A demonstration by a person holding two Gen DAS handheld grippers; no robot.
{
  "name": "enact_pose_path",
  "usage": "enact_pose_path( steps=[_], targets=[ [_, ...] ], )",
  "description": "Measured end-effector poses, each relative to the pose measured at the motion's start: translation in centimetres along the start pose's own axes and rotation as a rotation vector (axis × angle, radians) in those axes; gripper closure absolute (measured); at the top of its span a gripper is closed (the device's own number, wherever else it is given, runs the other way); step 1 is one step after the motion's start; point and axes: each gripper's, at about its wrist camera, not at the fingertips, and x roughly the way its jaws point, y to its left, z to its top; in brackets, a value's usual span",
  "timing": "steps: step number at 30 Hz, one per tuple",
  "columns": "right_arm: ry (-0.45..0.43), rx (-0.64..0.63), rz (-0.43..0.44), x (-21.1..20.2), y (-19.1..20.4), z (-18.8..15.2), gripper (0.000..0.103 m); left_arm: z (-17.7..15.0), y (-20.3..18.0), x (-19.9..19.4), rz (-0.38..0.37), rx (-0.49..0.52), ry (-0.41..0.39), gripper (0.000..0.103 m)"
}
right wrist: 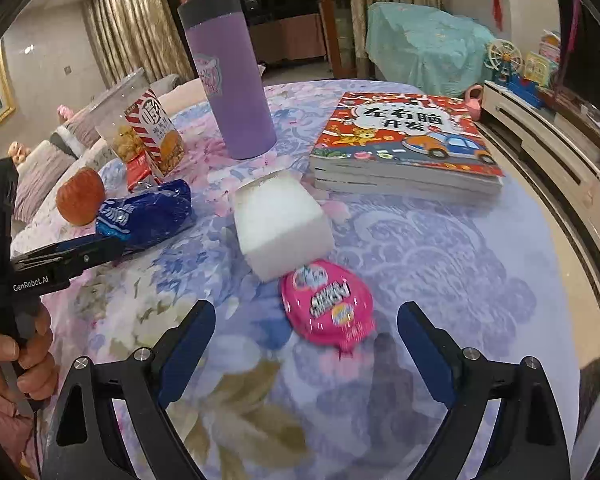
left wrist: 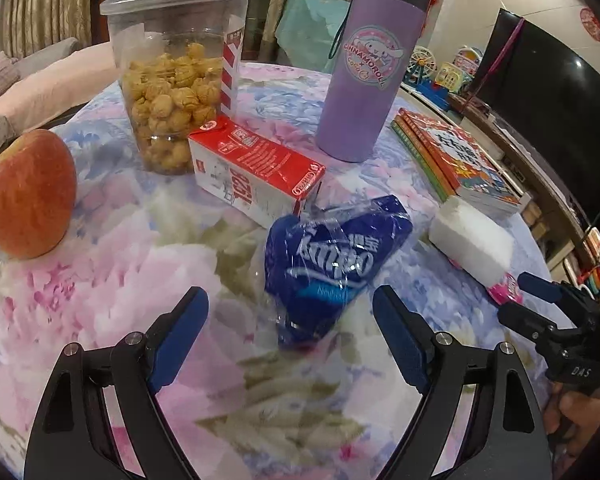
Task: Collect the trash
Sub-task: 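Grasp the blue Ampo bag with left tool while right tool grasps the pink AD bottle, then carry blue bag and pink bottle over the bin and open both tools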
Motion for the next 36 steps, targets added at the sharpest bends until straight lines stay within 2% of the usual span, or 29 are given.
enact_pose_path(
  steps=[1,3,5,6,7,10,14,23,36],
  targets=[
    [0.002,-0.005,0.003,0.2,0.1,0.1,0.015,0.1,-0.1,-0.1,0.003,0.001,-0.013,0.017],
    [0.018,-0.005,0.008,0.9,0.2,0.2,0.038,0.1,-0.4,-0.5,-0.012,0.01,-0.049,0.017],
    [0.04,0.005,0.0,1.6,0.1,0.1,0.051,0.2,-1.2,-0.7,-0.019,0.043,-0.071,0.033],
    [0.034,0.002,-0.003,1.5,0.2,0.0,0.052,0.1,-1.6,-0.7,-0.026,0.062,-0.063,0.053],
    [0.029,-0.003,-0.007,1.4,0.3,0.0,0.052,0.0,-1.9,-0.5,-0.037,0.074,-0.046,0.062],
    [0.026,0.011,0.006,0.9,0.4,-0.4,0.052,-0.9,-2.9,-0.9,-0.047,0.103,-0.03,0.066],
    [0.008,0.066,0.039,-1.1,-0.2,-1.8,0.052,-2.6,-4.0,-2.7,-0.062,0.11,-0.031,0.069],
    [-0.036,0.171,0.076,-6.3,-1.2,-5.8,0.052,-6.9,-6.6,-6.9,-0.141,0.061,-0.026,0.07],
    [-0.088,0.231,0.042,-12.2,-1.6,-11.2,0.052,-11.1,-10.5,-9.4,-0.202,0.089,0.013,0.07]
  ],
)
